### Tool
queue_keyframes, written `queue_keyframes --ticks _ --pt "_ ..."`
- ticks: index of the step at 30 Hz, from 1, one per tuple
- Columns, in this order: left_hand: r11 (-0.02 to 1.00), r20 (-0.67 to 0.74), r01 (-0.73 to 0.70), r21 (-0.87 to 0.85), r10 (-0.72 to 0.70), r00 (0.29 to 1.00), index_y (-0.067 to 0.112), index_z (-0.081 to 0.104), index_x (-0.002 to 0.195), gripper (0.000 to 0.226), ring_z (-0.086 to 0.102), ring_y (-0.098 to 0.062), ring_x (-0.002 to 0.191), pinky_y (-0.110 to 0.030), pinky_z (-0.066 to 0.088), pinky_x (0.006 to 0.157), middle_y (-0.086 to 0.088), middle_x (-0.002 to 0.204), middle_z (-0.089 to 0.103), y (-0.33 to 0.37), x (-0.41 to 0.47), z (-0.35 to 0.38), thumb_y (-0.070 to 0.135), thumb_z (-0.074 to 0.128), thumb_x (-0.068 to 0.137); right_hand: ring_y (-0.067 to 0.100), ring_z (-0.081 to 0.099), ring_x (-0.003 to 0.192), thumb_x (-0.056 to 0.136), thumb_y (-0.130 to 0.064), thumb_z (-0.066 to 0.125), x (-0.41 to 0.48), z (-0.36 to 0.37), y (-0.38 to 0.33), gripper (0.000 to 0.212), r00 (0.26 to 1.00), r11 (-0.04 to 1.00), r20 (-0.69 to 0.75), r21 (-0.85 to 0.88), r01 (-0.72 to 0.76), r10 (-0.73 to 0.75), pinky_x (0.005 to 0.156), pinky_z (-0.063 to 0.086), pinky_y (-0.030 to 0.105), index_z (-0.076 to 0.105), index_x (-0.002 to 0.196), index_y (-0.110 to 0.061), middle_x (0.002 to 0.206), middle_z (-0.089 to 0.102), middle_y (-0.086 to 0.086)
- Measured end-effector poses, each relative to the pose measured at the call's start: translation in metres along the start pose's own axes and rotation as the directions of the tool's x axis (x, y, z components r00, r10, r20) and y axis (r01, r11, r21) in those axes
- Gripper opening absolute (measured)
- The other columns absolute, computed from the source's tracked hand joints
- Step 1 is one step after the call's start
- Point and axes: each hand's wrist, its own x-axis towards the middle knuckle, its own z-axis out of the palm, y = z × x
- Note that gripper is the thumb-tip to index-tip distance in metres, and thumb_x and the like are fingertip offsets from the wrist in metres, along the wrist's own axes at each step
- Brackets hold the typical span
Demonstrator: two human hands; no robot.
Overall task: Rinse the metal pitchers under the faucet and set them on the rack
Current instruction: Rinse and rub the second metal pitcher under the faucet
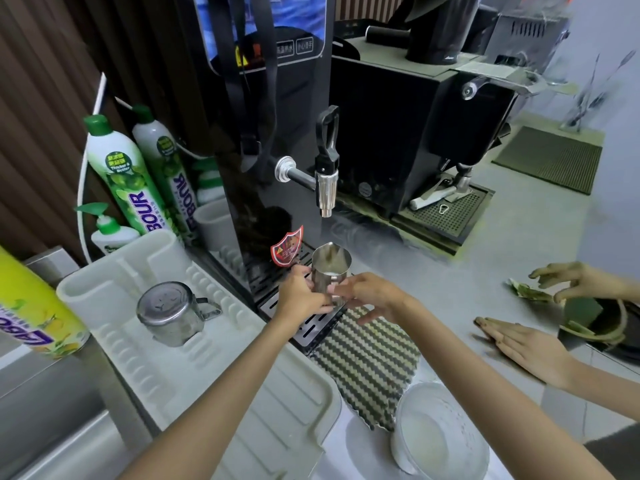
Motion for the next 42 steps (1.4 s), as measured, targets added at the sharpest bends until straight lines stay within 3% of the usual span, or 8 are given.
queue_keyframes --ticks 4,7,11,19,27,33,38,42 --pt "0.998 0.098 0.062 0.025 -0.064 0.993 0.003 0.046 0.123 0.052 0.060 -0.020 0.106 -0.038 0.051 0.094 -0.008 0.119 0.061 -0.007 0.002 -0.001 -0.008 0.066 0.076 0.025 0.055 0.113 0.086 -0.014 0.063 0.008 0.001 0.001 0.021 0.995 0.992 -0.099 0.121 0.035 -0.023 0.095 0.049 0.045 0.057 0.105 -0.007 0.115 0.060 0.010" --pt "0.999 0.049 -0.002 0.039 0.000 0.999 0.011 0.038 0.132 0.067 0.054 -0.015 0.110 -0.025 0.049 0.087 -0.001 0.123 0.051 -0.008 0.003 -0.004 -0.006 0.068 0.074 0.026 0.059 0.103 0.089 -0.010 0.058 0.013 -0.001 0.001 0.011 0.989 0.990 -0.134 0.120 0.079 -0.063 0.095 0.050 0.037 0.063 0.099 -0.007 0.118 0.063 0.015" --pt "0.996 0.079 -0.082 0.024 0.080 0.994 0.023 0.025 0.144 0.095 0.042 -0.015 0.126 -0.035 0.037 0.105 0.004 0.142 0.039 -0.011 0.005 -0.018 0.008 0.080 0.067 0.023 0.057 0.095 0.090 -0.009 0.056 0.002 -0.013 -0.001 0.013 0.989 0.986 -0.048 0.082 0.145 -0.142 0.098 0.049 0.034 0.062 0.079 -0.011 0.096 0.062 0.009" --pt "0.955 -0.029 -0.236 -0.181 0.235 0.972 0.025 0.054 0.114 0.080 0.062 -0.006 0.100 -0.017 0.047 0.084 0.007 0.108 0.066 -0.030 -0.052 -0.066 0.034 0.086 0.042 0.020 0.058 0.098 0.093 -0.006 0.052 -0.042 0.002 -0.036 0.005 0.888 0.976 0.414 0.007 0.217 -0.200 0.086 0.055 0.027 0.055 0.093 -0.003 0.098 0.058 0.013" --pt "0.887 -0.405 -0.328 -0.326 0.183 0.896 0.025 0.056 0.104 0.060 0.064 0.005 0.080 -0.009 0.048 0.067 0.006 0.096 0.066 -0.080 -0.142 -0.138 0.003 0.085 0.056 0.018 0.060 0.099 0.093 -0.011 0.050 -0.069 0.118 -0.104 0.010 0.802 0.778 0.589 -0.456 0.433 -0.101 0.091 0.053 0.038 0.060 0.092 -0.012 0.099 0.063 0.007" --pt "0.876 -0.642 -0.356 -0.327 0.071 0.763 0.005 0.052 0.117 0.074 0.065 -0.008 0.088 -0.011 0.050 0.070 -0.009 0.108 0.066 -0.124 -0.216 -0.233 0.004 0.085 0.050 0.014 0.064 0.092 0.092 -0.018 0.055 -0.077 0.252 -0.123 0.012 0.686 0.835 0.717 -0.297 0.463 -0.125 0.083 0.053 0.031 0.061 0.082 -0.014 0.089 0.067 0.000" --pt "0.900 -0.761 -0.313 -0.303 -0.031 0.648 0.011 0.049 0.117 0.070 0.061 -0.004 0.086 -0.008 0.048 0.070 0.001 0.101 0.063 -0.166 -0.263 -0.298 -0.003 0.083 0.057 0.002 0.060 0.068 0.091 -0.002 0.050 -0.093 0.367 -0.102 0.023 0.674 0.905 0.682 -0.045 0.424 -0.282 0.064 0.052 0.011 0.055 0.071 -0.012 0.077 0.061 -0.001" --pt "0.932 -0.832 -0.280 -0.229 -0.038 0.554 0.015 0.050 0.111 0.064 0.064 -0.004 0.081 -0.009 0.048 0.066 0.005 0.094 0.065 -0.189 -0.293 -0.331 -0.009 0.079 0.059 0.008 0.060 0.076 0.091 -0.002 0.051 -0.103 0.429 -0.078 0.019 0.658 0.911 0.646 0.155 0.383 -0.387 0.069 0.052 0.012 0.055 0.075 -0.011 0.083 0.062 0.003"
